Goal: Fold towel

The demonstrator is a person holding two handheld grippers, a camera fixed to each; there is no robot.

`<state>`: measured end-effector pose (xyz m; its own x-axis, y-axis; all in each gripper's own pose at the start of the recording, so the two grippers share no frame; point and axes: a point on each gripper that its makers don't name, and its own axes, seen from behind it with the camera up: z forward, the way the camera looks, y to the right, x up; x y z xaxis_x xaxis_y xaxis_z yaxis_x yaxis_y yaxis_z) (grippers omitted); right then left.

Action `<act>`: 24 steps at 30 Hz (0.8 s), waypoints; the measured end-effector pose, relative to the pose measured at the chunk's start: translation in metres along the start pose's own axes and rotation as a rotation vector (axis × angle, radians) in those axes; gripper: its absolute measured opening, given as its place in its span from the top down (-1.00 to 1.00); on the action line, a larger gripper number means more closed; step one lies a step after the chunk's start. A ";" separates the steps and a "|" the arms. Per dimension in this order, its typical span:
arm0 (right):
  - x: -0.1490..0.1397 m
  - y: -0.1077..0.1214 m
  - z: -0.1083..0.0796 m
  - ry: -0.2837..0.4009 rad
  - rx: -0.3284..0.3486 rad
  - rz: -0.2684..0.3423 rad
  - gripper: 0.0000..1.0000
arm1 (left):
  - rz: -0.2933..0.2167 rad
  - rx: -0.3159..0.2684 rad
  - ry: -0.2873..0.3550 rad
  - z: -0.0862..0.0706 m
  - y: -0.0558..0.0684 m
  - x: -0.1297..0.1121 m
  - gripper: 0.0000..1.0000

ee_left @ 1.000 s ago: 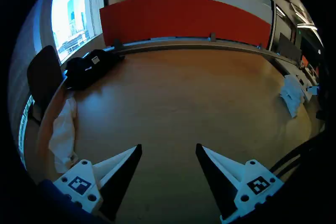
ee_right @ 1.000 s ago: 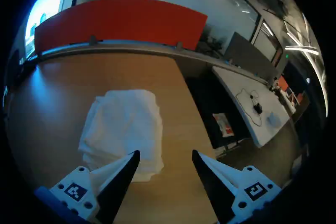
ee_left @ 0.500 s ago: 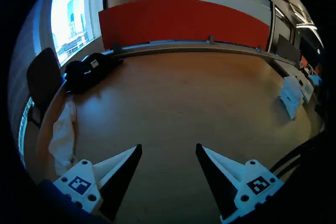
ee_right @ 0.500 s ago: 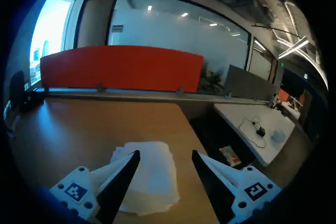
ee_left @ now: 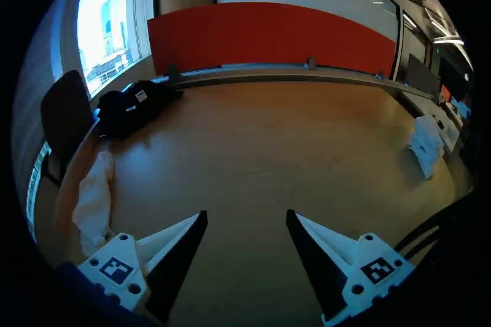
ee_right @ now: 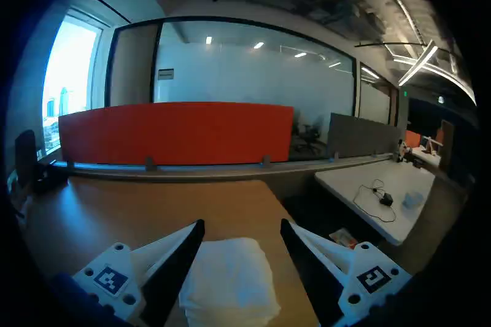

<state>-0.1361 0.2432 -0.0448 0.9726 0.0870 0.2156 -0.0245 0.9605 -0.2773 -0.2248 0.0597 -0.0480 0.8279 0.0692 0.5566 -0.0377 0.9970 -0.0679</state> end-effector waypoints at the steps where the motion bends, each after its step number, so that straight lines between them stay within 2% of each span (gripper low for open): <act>1: 0.000 -0.001 0.000 0.003 0.000 0.002 -0.91 | -0.001 0.002 0.005 0.000 -0.001 0.002 -0.91; 8: 0.003 -0.005 0.000 0.011 0.001 0.000 -0.91 | -0.011 0.026 0.088 -0.001 -0.007 0.027 -0.91; 20: 0.007 -0.011 -0.006 0.020 0.014 -0.007 -0.93 | -0.012 0.090 0.301 -0.016 -0.027 0.094 -0.91; 24: 0.012 -0.012 -0.007 0.028 0.016 -0.012 -0.94 | -0.031 0.099 0.386 -0.025 -0.033 0.119 -0.91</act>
<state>-0.1229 0.2311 -0.0461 0.9789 0.0684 0.1927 -0.0164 0.9656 -0.2594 -0.1115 0.0338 0.0001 0.9783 0.0391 0.2032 -0.0471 0.9983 0.0347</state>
